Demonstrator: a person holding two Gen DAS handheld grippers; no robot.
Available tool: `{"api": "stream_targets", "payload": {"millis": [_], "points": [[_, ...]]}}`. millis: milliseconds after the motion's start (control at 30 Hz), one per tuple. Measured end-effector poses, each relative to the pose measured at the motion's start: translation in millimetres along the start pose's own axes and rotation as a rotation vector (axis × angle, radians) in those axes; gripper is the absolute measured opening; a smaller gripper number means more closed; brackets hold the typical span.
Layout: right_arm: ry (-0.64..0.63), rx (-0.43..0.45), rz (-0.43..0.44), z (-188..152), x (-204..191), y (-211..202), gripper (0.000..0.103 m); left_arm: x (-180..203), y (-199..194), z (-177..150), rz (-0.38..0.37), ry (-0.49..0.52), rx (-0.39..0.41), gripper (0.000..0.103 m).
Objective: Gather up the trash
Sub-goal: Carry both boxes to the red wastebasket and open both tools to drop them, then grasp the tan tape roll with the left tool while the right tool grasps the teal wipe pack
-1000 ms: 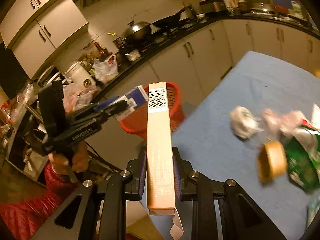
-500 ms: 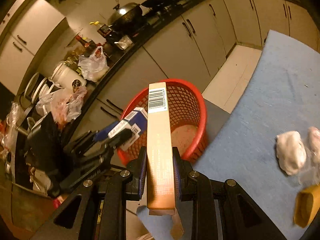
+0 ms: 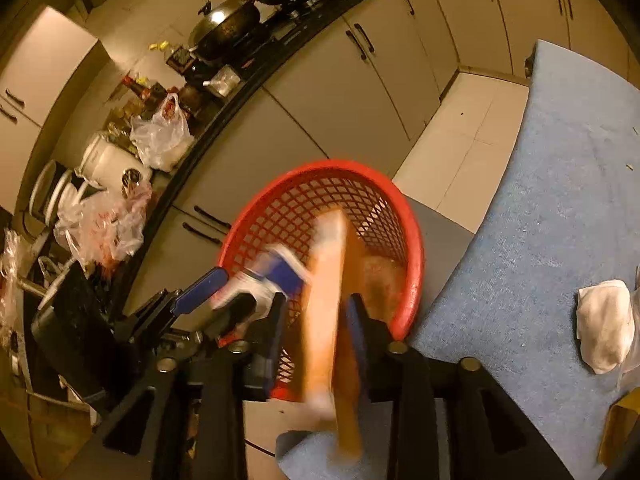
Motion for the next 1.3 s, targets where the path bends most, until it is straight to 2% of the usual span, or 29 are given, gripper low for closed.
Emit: {"api": "stream_targets", "payload": {"millis": [267,467,567,733,1033,1133,1300], "points": [[-0.023,0.061,0.013,-14,-6,-28,0.042,8,-17,-2,-0.021,-0.003,0.033,0.056],[-0.01,0.119,0.011,-47,2,-65,0.042,38,-37,-11,-0.073,0.02,0.076,0.058],[-0.002,0.151,0.007,-69,12,-86,0.047,61,-44,-19,-0.117,0.035,0.089,0.06],[0.054,0.231,-0.04,-114,46,-133,0.049,104,-46,-37,-0.182,0.07,0.085,0.062],[0.2,0.374,-0.096,-183,119,-212,0.049,177,-26,-62,-0.289,0.123,0.0,0.062],[0.239,0.409,-0.146,-209,143,-231,0.052,198,-23,-70,-0.299,0.148,-0.019,0.062],[0.324,0.452,-0.169,-244,185,-255,0.052,229,-14,-82,-0.324,0.184,-0.071,0.062]]}}
Point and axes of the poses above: each gripper's, at about its wrist camera, not at the fingertips, and y roughly the way its jaws point, x to its right, z to its top, the point moved 2 cm from there along y, roughly the way its jaws point, and after that the axes turned 4 degrees about -z, right-handed, at the moved point
